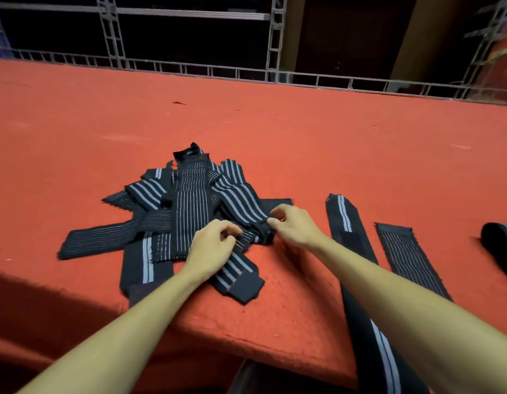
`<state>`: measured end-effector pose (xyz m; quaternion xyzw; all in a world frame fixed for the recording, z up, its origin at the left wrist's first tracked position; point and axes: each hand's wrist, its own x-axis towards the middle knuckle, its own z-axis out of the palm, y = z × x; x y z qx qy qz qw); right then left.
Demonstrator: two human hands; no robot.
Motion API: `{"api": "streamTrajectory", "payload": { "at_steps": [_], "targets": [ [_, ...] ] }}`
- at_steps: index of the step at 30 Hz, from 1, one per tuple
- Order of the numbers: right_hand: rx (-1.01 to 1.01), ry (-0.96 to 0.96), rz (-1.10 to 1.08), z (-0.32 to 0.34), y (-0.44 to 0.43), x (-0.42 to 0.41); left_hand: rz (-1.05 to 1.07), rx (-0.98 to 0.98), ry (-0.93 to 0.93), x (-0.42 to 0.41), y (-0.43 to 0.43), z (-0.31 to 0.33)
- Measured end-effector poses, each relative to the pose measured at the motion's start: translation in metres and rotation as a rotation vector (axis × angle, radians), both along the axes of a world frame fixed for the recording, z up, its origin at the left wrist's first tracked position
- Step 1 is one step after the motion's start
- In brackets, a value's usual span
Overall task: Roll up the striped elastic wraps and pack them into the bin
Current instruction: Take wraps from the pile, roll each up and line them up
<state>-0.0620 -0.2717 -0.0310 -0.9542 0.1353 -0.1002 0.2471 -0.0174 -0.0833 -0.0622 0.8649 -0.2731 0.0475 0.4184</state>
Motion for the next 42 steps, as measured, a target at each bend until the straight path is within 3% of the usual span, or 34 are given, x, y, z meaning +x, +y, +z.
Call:
{"api": "streamTrajectory", "payload": {
  "at_steps": [3, 12, 15, 18, 22, 25, 28, 32, 34, 38, 42],
  "targets": [
    [0.077, -0.007, -0.076, -0.009, -0.001, 0.025, 0.092, 0.032, -0.043, -0.001, -0.007, -0.008],
    [0.22, -0.071, -0.165, -0.029, -0.011, 0.047, 0.06, 0.177, -0.186, 0.003, -0.007, -0.014],
    [0.364, -0.095, -0.175, -0.021, -0.012, 0.037, 0.054, 0.207, -0.196, 0.001, -0.008, -0.012],
    [0.615, 0.012, -0.047, -0.013, 0.0, 0.023, 0.086, 0.054, -0.144, -0.001, -0.006, -0.009],
    [0.429, 0.073, 0.127, -0.006, 0.007, 0.006, 0.026, 0.118, -0.314, 0.002, -0.005, -0.01],
    [0.402, 0.137, 0.165, 0.0, -0.004, 0.003, -0.126, 0.279, -0.313, 0.007, -0.013, -0.009],
    [0.27, 0.119, 0.032, -0.002, -0.027, 0.001, -0.166, 0.37, -0.302, 0.013, -0.025, -0.009],
    [0.092, 0.036, -0.193, -0.011, -0.058, 0.004, -0.073, 0.295, -0.323, 0.015, -0.034, -0.016],
    [0.082, 0.012, -0.281, -0.017, -0.069, 0.014, -0.07, 0.285, -0.319, 0.016, -0.035, -0.019],
    [0.078, 0.147, -0.439, -0.028, -0.067, 0.042, -0.079, 0.25, -0.296, 0.018, -0.036, -0.019],
    [0.106, 0.106, -0.44, -0.031, -0.048, 0.06, -0.067, 0.258, -0.317, 0.018, -0.036, -0.019]
  ]
}}
